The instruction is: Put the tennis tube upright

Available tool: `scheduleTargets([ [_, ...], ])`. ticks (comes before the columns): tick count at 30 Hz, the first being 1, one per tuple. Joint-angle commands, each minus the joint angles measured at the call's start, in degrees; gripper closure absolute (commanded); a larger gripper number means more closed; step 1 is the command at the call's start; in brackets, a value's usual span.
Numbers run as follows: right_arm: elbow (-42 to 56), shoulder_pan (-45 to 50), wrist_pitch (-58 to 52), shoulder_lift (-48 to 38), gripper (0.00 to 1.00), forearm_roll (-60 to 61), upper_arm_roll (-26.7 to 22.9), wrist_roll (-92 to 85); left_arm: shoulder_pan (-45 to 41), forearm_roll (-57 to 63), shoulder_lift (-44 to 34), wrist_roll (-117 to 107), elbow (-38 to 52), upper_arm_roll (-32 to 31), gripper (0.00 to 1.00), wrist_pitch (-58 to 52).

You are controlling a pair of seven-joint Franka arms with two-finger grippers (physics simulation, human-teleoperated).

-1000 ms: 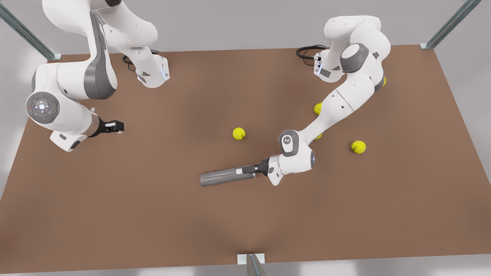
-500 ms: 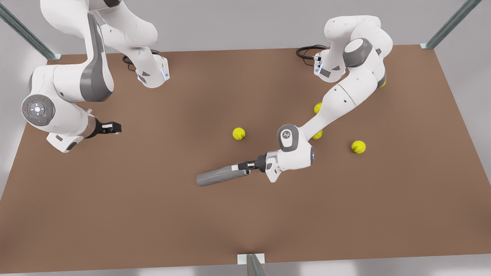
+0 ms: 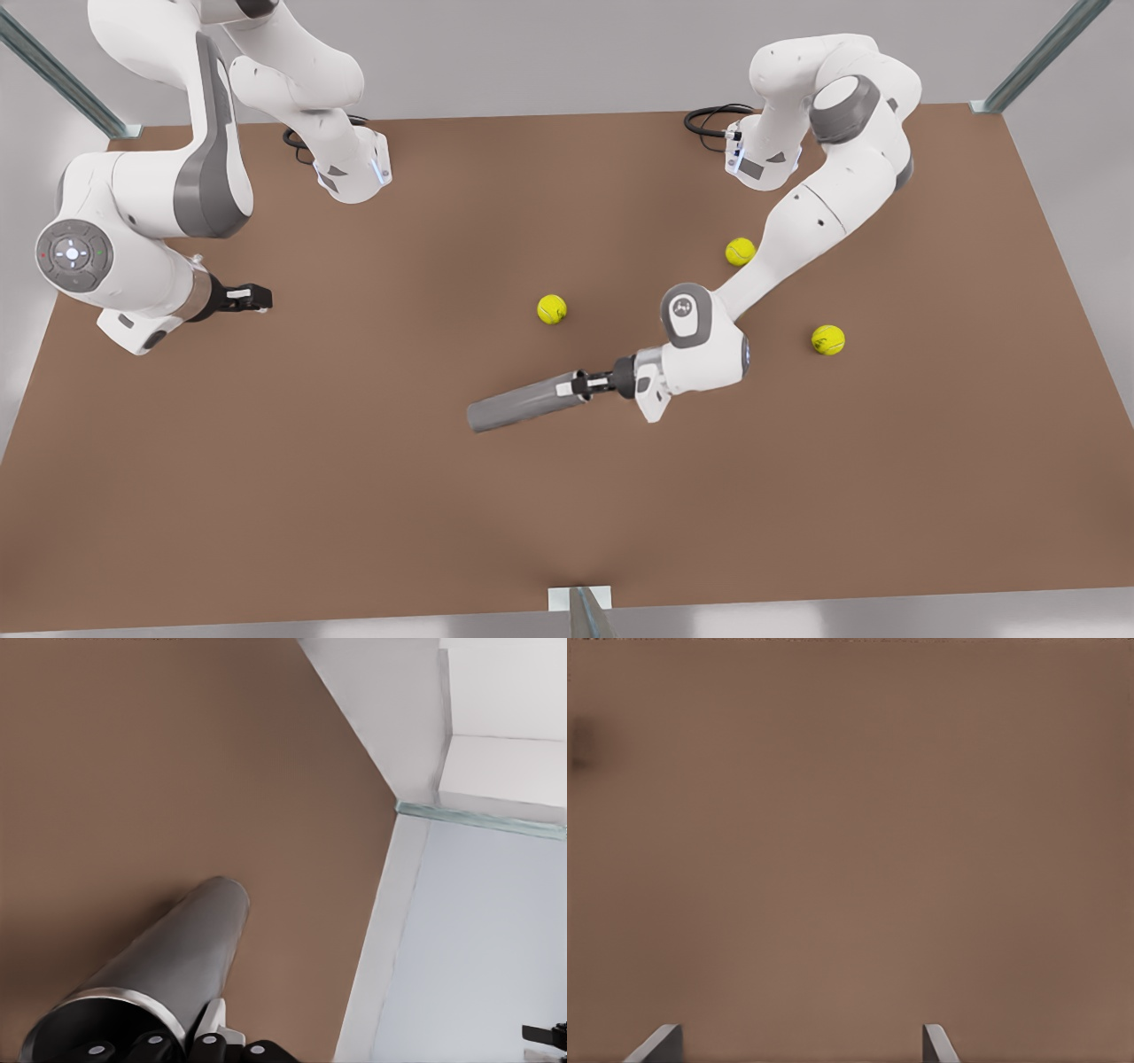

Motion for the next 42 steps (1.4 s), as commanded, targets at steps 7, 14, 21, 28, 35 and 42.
scheduleTargets([
  [7, 0.4, 0.1, 0.6, -0.5, 0.0, -0.4, 0.0, -0.9, 1.2, 5.6, -21.5, -12.7, -6.5, 9.9, 0.79, -15.3],
  [14, 0.4, 0.0, 0.6, -0.4, 0.0, 0.1, 0.0, -0.9, 8.1, 32.6, -31.1, -30.1, -5.5, 9.5, 0.79, -36.2],
  [21, 0.1, 0.0, 0.6, -0.2, 0.0, 0.4, 0.0, -1.0, 9.5, 46.9, -31.8, -34.1, -1.2, 10.1, 0.79, -53.7],
  [28, 0.0, -0.1, 0.7, 0.0, 0.0, 0.4, 0.0, -1.1, 9.6, 48.1, -30.4, -34.3, -1.3, 10.2, 0.79, -50.5],
  [35, -0.3, -0.1, 0.6, -0.1, 0.0, 0.6, 0.0, -1.1, 9.8, 48.1, -28.1, -34.2, -1.4, 10.5, 0.79, -47.2],
  [42, -0.4, -0.1, 0.9, 0.1, 0.0, 0.6, 0.0, -1.1, 10.6, 48.2, -27.1, -34.2, -1.4, 10.5, 0.0, -46.4],
])
